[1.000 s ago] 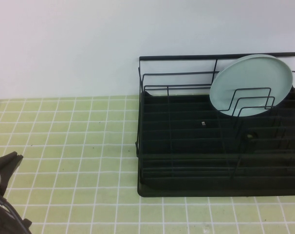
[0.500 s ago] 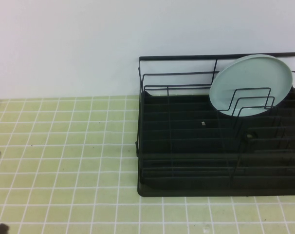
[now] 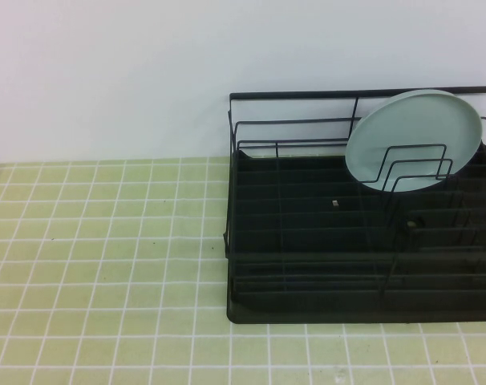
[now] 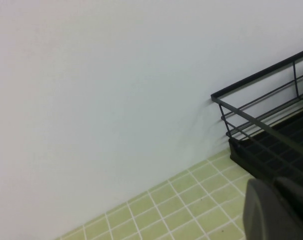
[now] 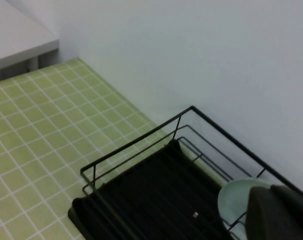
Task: Place plate on rack
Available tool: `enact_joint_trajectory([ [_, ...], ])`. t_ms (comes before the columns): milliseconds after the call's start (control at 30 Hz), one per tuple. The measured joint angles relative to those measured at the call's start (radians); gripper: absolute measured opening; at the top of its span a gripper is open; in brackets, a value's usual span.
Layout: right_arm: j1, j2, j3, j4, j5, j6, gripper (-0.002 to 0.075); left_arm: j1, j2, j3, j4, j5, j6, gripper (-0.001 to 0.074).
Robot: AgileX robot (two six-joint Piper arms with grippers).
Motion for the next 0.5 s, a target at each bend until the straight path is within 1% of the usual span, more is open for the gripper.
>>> enact_joint_trajectory([
  [167,0.0,-0.168,0.247,-0.005,-0.084,-0.029,-0.0001,0.0,-0.009,0.012,-0.031,0.0,-0.002,0.0],
  [333,0.0,-0.384,0.482,-0.057,-0.183,-0.039,-0.0001,0.0,-0.009,0.019,-0.057,0.018,-0.003,0.0],
  [500,0.0,-0.566,0.659,-0.069,-0.245,-0.039,-0.0001,0.0,-0.009,0.019,-0.059,0.043,-0.03,0.0],
])
